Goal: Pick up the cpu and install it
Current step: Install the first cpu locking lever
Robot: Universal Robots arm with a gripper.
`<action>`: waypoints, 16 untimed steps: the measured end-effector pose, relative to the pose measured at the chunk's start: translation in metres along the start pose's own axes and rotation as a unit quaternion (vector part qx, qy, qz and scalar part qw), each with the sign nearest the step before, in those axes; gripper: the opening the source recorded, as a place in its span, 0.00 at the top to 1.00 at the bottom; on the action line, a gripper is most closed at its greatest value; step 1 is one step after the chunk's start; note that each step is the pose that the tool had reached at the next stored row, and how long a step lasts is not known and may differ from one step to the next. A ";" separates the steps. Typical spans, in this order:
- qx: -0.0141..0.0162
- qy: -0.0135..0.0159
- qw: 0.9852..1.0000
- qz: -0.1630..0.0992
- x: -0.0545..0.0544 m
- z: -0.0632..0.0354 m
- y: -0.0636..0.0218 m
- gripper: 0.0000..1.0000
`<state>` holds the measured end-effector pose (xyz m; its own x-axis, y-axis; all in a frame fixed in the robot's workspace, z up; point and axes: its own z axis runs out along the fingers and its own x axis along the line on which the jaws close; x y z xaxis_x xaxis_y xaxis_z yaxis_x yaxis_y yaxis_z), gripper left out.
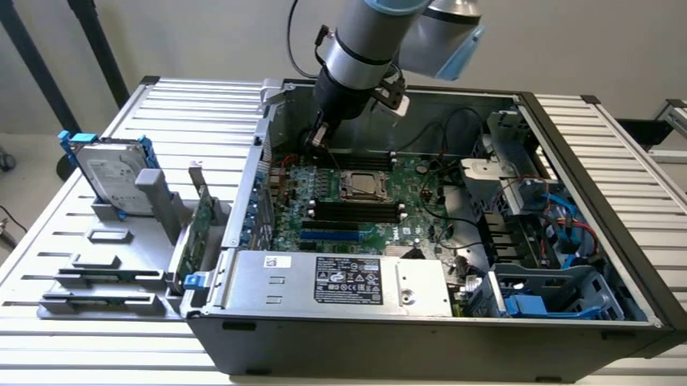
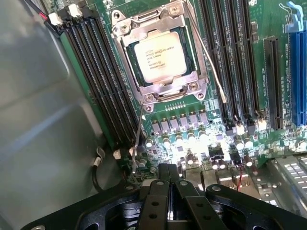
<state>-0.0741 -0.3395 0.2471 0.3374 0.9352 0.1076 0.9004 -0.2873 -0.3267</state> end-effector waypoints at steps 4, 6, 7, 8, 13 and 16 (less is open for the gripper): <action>-0.001 0.004 1.000 0.008 -0.001 0.0016 -0.0036 0.89; 0.000 0.008 1.000 0.012 -0.002 0.0023 -0.0050 0.89; 0.000 0.011 1.000 0.013 -0.002 0.0027 -0.0055 0.89; 0.002 0.015 1.000 0.014 -0.002 0.0030 -0.0060 0.89; 0.011 0.048 0.999 0.017 -0.003 0.0043 -0.0072 0.89; 0.010 0.058 0.998 0.026 -0.003 0.0055 -0.0067 0.89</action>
<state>-0.0827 -0.3391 0.2438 0.4134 0.8886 0.1986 0.8761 -0.3287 -0.3528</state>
